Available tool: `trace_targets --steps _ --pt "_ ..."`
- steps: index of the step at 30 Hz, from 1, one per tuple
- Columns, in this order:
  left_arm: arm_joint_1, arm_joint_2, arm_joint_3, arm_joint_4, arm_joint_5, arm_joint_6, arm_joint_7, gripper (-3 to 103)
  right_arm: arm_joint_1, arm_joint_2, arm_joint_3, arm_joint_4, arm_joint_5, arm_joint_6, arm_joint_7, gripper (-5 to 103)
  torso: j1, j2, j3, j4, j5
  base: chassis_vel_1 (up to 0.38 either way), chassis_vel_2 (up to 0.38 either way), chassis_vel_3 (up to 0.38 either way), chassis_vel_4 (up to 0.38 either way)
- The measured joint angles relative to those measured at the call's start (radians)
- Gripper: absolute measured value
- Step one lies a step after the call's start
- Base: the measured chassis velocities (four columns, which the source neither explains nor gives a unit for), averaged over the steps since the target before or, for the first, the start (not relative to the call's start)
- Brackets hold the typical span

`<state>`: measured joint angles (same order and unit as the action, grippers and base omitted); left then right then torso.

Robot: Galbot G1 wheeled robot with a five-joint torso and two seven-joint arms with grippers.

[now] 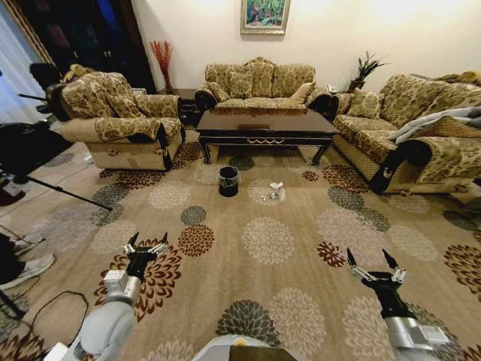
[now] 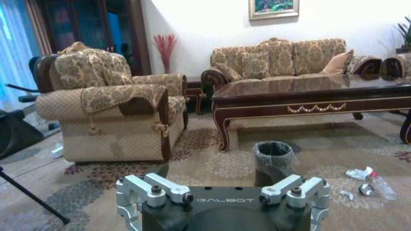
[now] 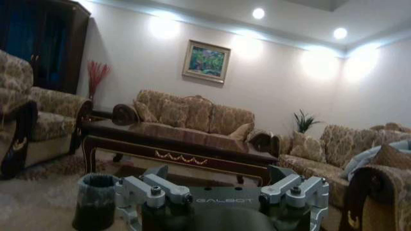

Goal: Move to the front of the table and pick up the trash from the floor, then place it into the trash bin.

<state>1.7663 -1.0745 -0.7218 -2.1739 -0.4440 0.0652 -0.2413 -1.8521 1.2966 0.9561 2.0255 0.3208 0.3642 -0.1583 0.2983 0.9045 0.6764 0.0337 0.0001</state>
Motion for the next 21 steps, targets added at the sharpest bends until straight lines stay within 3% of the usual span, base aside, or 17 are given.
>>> trace_targets --steps 21 --pt "0.042 0.001 -0.015 -0.004 -0.017 -0.026 0.004 100 0.022 0.019 0.025 -0.033 -0.008 0.012 0.064 100 -0.04 -0.087 -0.047 0.0002 -0.0002 0.0 0.0 0.0 0.0"
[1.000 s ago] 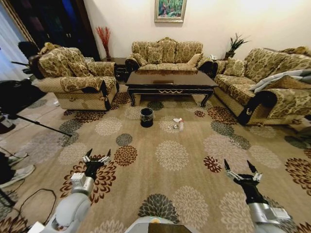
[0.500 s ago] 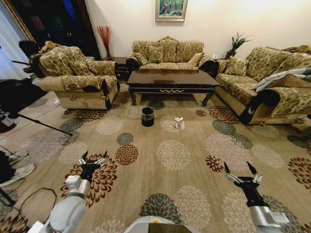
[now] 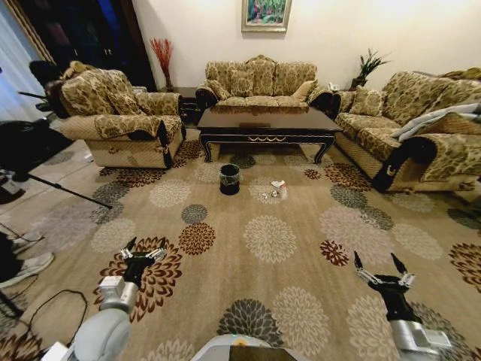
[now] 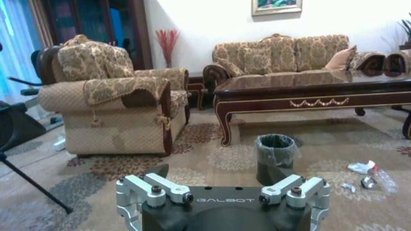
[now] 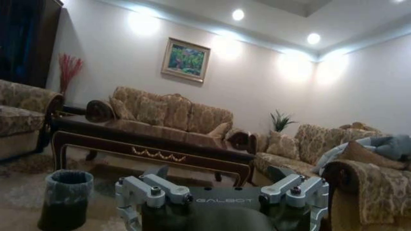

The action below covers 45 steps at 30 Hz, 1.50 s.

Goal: Move to the front of the table and pick up the trash from the floor, then place it into the trash bin.

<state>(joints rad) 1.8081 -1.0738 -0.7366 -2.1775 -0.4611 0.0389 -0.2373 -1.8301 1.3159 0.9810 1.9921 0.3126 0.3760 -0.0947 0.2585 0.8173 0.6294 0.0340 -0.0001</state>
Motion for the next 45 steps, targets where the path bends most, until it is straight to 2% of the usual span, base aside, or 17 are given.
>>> trace_targets --steps 5,8,11,16,18,25,45 --pt "0.011 0.003 -0.001 0.001 0.0 -0.013 0.01 100 -0.016 0.004 0.0 0.012 0.016 0.005 -0.012 100 -0.007 -0.016 -0.009 -0.0004 0.0 0.0 0.0 0.0 0.0" --pt "0.05 0.029 0.004 -0.027 0.015 -0.063 0.072 100 -0.039 0.012 -0.007 0.015 0.026 0.041 -0.068 100 -0.016 -0.036 -0.021 -0.0002 0.0001 0.0 0.0 0.0 0.0" --pt "0.068 0.049 0.011 -0.05 0.019 -0.085 0.106 100 -0.047 0.019 -0.013 0.019 0.026 0.057 -0.087 100 -0.021 -0.049 -0.029 -0.0003 0.0003 0.0 0.0 0.0 0.0" --pt "0.075 0.055 0.011 -0.064 0.009 -0.092 0.133 100 -0.054 0.021 -0.015 0.04 0.051 0.042 -0.095 100 -0.028 -0.065 -0.037 -0.0003 -0.0001 0.0 0.0 0.0 0.0" --pt "0.095 0.057 0.006 -0.072 -0.004 -0.101 0.164 100 -0.058 0.017 -0.014 0.058 0.097 0.022 -0.107 100 -0.035 -0.082 -0.047 0.0001 0.0 0.0 0.0 0.0 0.0" --pt "0.102 0.058 0.005 -0.069 0.002 -0.113 0.179 100 -0.064 0.017 -0.017 0.055 0.1 0.039 -0.152 100 -0.048 -0.115 -0.067 -0.0003 0.0001 0.0 0.0 0.0 0.0" --pt "0.107 0.036 -0.007 -0.054 0.009 -0.121 0.168 100 -0.042 0.01 -0.029 0.062 0.086 0.018 -0.145 100 -0.081 -0.19 -0.109 -0.0006 0.0001 0.0 0.0 0.0 0.0"
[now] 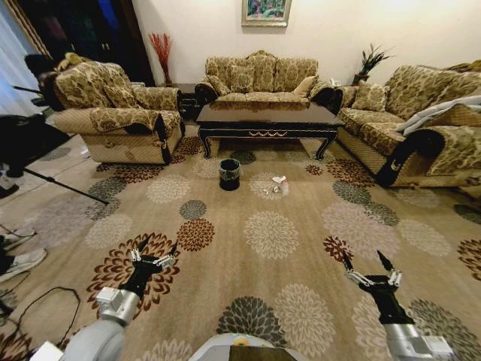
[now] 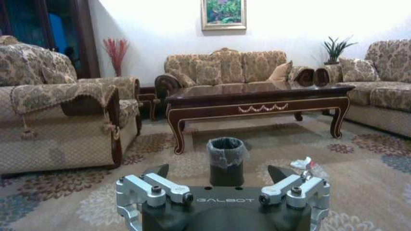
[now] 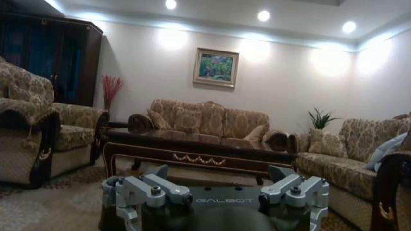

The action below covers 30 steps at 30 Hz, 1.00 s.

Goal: Move to the front of the table and pick up the trash from the floor, then place it into the trash bin.

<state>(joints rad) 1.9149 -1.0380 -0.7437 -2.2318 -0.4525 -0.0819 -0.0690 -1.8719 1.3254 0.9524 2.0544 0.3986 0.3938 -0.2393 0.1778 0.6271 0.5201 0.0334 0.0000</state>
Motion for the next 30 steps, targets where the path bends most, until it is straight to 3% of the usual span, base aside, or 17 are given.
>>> trace_targets --steps 30 --pt "-0.041 -0.021 0.057 0.008 0.032 0.033 -0.036 100 0.008 -0.008 0.001 -0.017 0.012 -0.007 0.002 100 -0.051 -0.132 -0.081 0.0003 0.0001 0.0 0.0 0.0 0.0"
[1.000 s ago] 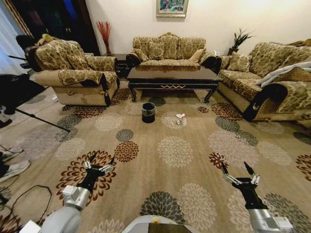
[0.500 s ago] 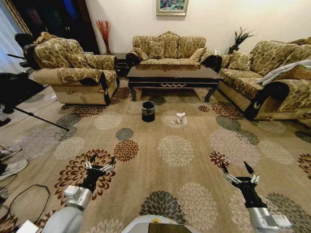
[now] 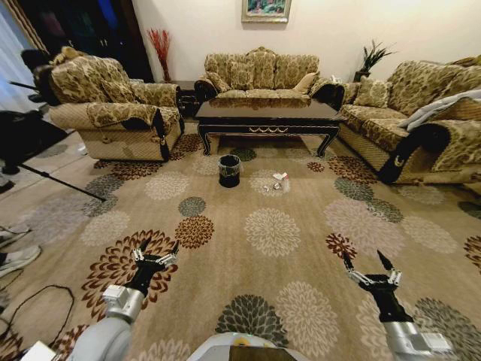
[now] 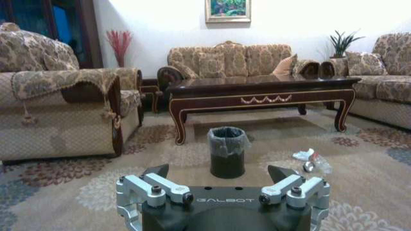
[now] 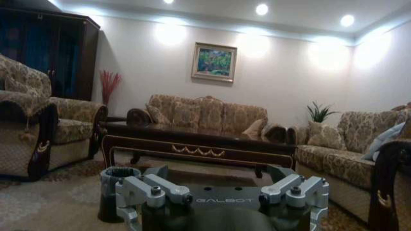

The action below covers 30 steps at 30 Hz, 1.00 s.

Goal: Move to the front of the table and pick up the trash from the floor, then place it into the trash bin.

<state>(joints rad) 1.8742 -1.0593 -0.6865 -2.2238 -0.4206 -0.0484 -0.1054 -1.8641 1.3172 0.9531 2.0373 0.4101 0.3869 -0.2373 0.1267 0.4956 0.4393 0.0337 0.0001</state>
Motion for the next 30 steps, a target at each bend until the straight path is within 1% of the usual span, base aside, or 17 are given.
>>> trace_targets --steps 4,8,10,12,14,18,22,23,24,25,26,27,28,29,30 --pt "-0.006 -0.005 0.009 0.003 0.016 0.0 -0.016 100 -0.001 0.001 0.001 0.0 0.0 0.0 0.0 100 -0.008 -0.02 -0.012 0.0 -0.0001 0.0 0.0 0.0 0.0" --pt "-0.006 -0.007 0.011 0.003 0.023 0.001 -0.027 100 0.0 0.003 0.001 -0.001 0.0 0.001 0.0 100 -0.013 -0.033 -0.019 -0.0001 0.0 0.0 0.0 0.0 0.0" --pt "-0.003 -0.008 0.016 0.001 0.034 0.012 -0.048 100 0.002 0.003 0.0 0.002 0.0 0.0 0.0 100 -0.018 -0.044 -0.026 0.0 0.0 0.0 0.0 0.0 0.0" --pt "-0.002 -0.008 0.017 -0.001 0.035 0.017 -0.053 100 0.003 0.003 0.0 0.003 0.0 -0.001 0.0 100 -0.019 -0.047 -0.028 0.0 -0.0001 0.0 0.0 0.0 0.0" --pt "0.002 -0.01 0.019 -0.013 0.036 0.043 -0.062 100 0.004 0.001 0.001 0.011 0.001 -0.005 0.0 100 -0.023 -0.058 -0.034 0.0 0.0 0.0 0.0 0.0 0.0" --pt "0.005 -0.011 0.022 -0.018 0.042 0.061 -0.064 100 0.003 0.0 0.002 0.016 0.001 -0.007 0.001 100 -0.027 -0.069 -0.042 -0.0001 -0.0001 0.0 0.0 0.0 0.0" --pt "0.008 -0.011 0.023 -0.019 0.043 0.062 -0.064 100 0.001 0.001 0.003 0.016 0.001 -0.007 0.002 100 -0.029 -0.074 -0.045 -0.0001 -0.0001 0.0 0.0 0.0 0.0" --pt "0.006 -0.013 0.027 -0.011 0.058 0.032 -0.064 100 0.0 0.002 0.003 0.017 -0.001 -0.007 0.002 100 -0.03 -0.079 -0.048 -0.0001 0.0001 0.046 0.047 0.055 0.033" --pt "-0.007 -0.019 0.031 0.014 0.092 -0.043 -0.075 100 -0.003 0.004 0.003 0.017 -0.003 -0.005 0.002 100 -0.033 -0.087 -0.054 0.0002 -0.0002 0.055 0.058 0.048 0.06" --pt "-0.01 -0.02 0.034 0.019 0.09 -0.069 -0.082 100 -0.003 0.004 0.003 0.017 -0.003 -0.005 0.002 100 -0.034 -0.09 -0.056 0.0005 0.0 0.037 0.037 0.036 0.06" --pt "-0.01 -0.02 0.034 0.019 0.09 -0.069 -0.082 100 -0.003 0.004 0.003 0.017 -0.003 -0.005 0.002 100 -0.034 -0.09 -0.056 0.0005 0.0 0.037 0.037 0.036 0.06" --pt "-0.014 -0.02 0.038 0.024 0.086 -0.095 -0.088 100 -0.003 0.004 0.003 0.017 -0.004 -0.005 0.002 100 -0.034 -0.09 -0.056 0.0005 0.0 0.0 0.0 0.0 0.0" --pt "-0.021 -0.022 0.042 0.035 0.083 -0.134 -0.091 100 -0.002 0.004 0.003 0.017 -0.004 -0.005 0.002 100 -0.034 -0.091 -0.057 0.0002 -0.0001 0.0 0.0 0.0 0.0" --pt "-0.027 -0.023 0.044 0.045 0.081 -0.158 -0.091 100 -0.002 0.004 0.003 0.017 -0.004 -0.005 0.002 100 -0.034 -0.091 -0.057 -0.0002 -0.0003 0.0 0.0 0.0 0.0" --pt "-0.028 -0.023 0.044 0.048 0.08 -0.163 -0.092 100 -0.001 0.004 0.002 0.017 -0.004 -0.005 0.002 100 -0.034 -0.091 -0.057 -0.0005 -0.0003 0.0 0.0 0.0 0.0"
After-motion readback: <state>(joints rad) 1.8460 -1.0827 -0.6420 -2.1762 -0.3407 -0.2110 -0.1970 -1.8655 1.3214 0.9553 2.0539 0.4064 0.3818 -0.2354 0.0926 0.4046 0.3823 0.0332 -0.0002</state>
